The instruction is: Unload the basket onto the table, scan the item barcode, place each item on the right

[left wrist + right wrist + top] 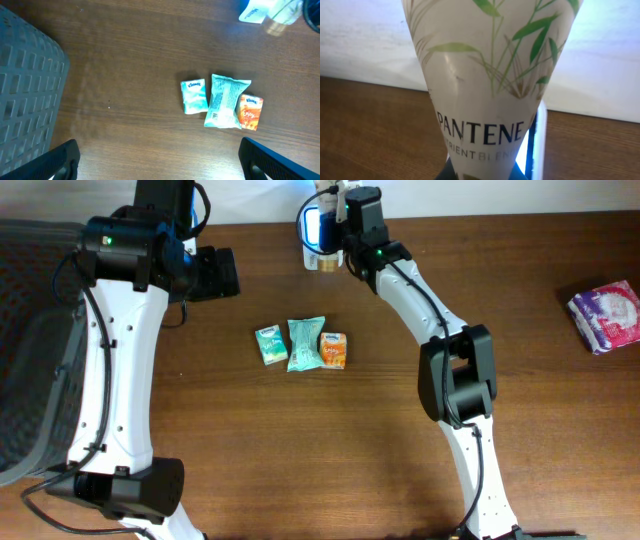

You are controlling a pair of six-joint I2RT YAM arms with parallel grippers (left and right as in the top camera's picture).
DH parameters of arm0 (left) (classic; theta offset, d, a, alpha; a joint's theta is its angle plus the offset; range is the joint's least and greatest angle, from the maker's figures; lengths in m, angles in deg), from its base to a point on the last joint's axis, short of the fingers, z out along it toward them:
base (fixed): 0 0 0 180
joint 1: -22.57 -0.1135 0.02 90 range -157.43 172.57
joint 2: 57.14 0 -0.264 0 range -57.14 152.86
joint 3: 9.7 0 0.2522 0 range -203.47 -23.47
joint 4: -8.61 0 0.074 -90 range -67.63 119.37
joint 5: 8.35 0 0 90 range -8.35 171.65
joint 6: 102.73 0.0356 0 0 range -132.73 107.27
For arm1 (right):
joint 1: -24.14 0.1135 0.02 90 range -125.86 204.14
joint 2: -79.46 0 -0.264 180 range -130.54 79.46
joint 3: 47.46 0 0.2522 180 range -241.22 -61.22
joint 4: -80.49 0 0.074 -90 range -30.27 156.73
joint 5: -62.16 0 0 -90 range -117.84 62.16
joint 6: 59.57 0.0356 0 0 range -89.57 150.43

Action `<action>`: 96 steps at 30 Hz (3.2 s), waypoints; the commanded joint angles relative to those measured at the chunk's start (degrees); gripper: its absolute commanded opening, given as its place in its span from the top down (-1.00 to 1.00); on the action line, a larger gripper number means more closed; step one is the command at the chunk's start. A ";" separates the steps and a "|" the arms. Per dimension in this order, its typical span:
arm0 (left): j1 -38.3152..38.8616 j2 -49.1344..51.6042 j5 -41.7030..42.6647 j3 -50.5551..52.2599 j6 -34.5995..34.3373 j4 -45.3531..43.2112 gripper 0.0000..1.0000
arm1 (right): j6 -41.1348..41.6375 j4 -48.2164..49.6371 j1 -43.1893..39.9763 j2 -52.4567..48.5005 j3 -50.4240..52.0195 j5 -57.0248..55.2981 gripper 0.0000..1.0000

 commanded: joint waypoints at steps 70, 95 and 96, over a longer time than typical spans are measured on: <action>-0.20 -0.37 -0.39 -0.42 -0.17 -0.09 -0.99 | 2.01 -43.08 2.56 15.26 26.67 14.51 -0.07; -0.20 -0.37 -0.42 -0.42 -0.17 -0.09 -0.98 | -0.33 -60.30 11.08 14.21 15.30 -12.48 0.03; -0.20 -0.37 -0.39 -0.42 -0.17 -0.09 -0.98 | 0.66 -59.39 11.56 14.21 16.24 -14.19 0.05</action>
